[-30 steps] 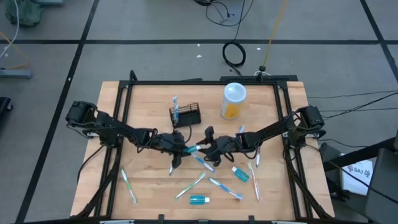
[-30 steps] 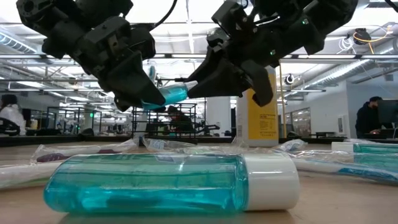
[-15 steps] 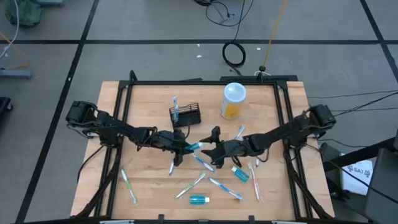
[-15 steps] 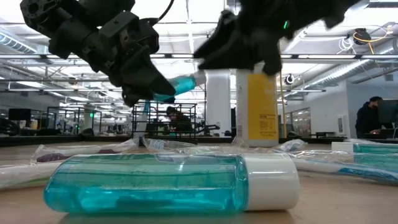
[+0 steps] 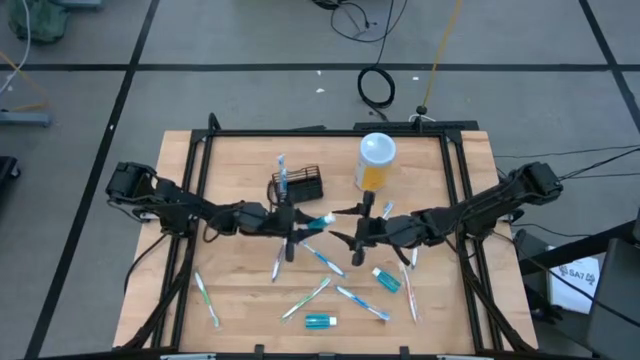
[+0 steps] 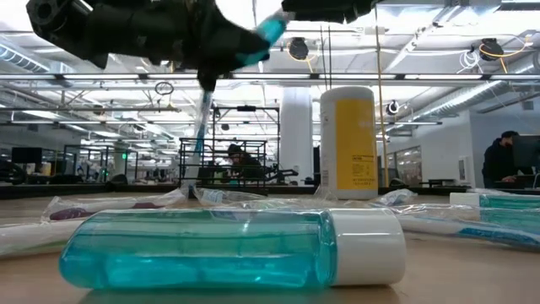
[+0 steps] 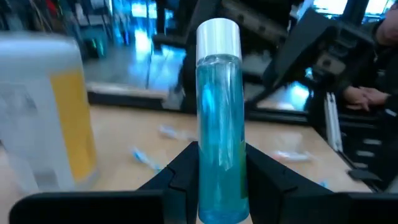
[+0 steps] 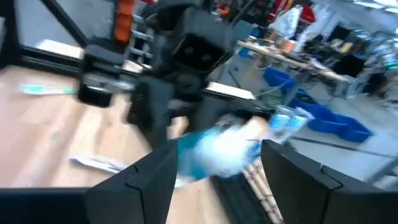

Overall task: Pick & Place toothbrushing station
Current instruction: Put the blue mouthwash into the black mesh organizer

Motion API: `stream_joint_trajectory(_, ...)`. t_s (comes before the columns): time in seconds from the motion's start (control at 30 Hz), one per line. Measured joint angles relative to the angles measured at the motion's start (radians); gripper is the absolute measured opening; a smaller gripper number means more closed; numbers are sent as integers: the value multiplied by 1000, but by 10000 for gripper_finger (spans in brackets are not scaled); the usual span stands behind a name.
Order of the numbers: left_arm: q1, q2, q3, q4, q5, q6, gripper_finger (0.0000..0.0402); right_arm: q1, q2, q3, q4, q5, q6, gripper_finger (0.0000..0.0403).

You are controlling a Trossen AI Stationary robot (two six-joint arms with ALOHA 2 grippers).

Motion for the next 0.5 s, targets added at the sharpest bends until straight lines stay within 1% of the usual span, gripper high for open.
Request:
stream_joint_trajectory(0.13,-11,0,0,89,-54,108,97,-6,0,0,13,-2,33,226)
stream_joint_trajectory(0.2,-18,0,0,100,-76,151,97,-9,0,0,27,-3,66,226)
stream_joint_trajectory(0.37,-21,0,0,108,-77,193,97,-22,6,0,105,-8,159,226)
stream_joint_trajectory(0.43,-21,0,0,121,-76,192,97,-39,30,0,151,-56,182,226)
stream_joint_trajectory(0.5,-21,0,0,125,-76,192,97,-56,60,-1,185,-141,186,226)
